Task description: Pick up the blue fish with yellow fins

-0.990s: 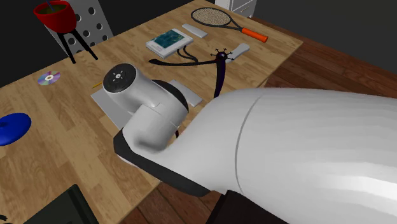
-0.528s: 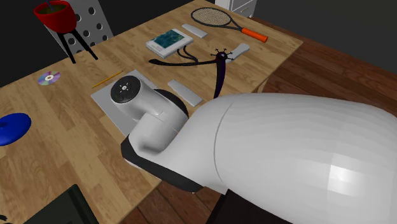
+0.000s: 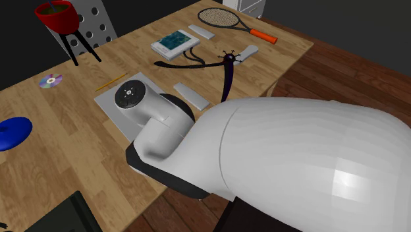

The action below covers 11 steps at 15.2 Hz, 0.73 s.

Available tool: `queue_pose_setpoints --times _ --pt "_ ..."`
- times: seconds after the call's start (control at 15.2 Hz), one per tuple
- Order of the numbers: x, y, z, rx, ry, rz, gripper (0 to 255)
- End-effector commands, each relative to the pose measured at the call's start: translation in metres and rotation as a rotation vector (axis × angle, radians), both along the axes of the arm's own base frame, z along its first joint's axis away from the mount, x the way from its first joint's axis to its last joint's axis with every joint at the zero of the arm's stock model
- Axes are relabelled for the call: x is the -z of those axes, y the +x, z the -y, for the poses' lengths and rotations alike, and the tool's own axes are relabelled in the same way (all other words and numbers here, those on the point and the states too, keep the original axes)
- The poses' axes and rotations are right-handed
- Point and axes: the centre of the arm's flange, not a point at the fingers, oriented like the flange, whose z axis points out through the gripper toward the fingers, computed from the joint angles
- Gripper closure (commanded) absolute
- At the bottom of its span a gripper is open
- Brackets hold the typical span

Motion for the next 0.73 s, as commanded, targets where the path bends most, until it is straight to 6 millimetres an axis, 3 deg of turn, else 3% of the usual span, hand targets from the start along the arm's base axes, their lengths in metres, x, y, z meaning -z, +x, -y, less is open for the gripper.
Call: queue_pose_setpoints --times 0.0,0.13,0.66 --pt "0.000 0.000 0.000 0.000 0.000 -0.001 255" --pt "0.000 -0.001 0.000 0.000 0.000 -0.001 255" --pt "-0.042 -0.001 0.000 0.000 0.000 -0.001 255"
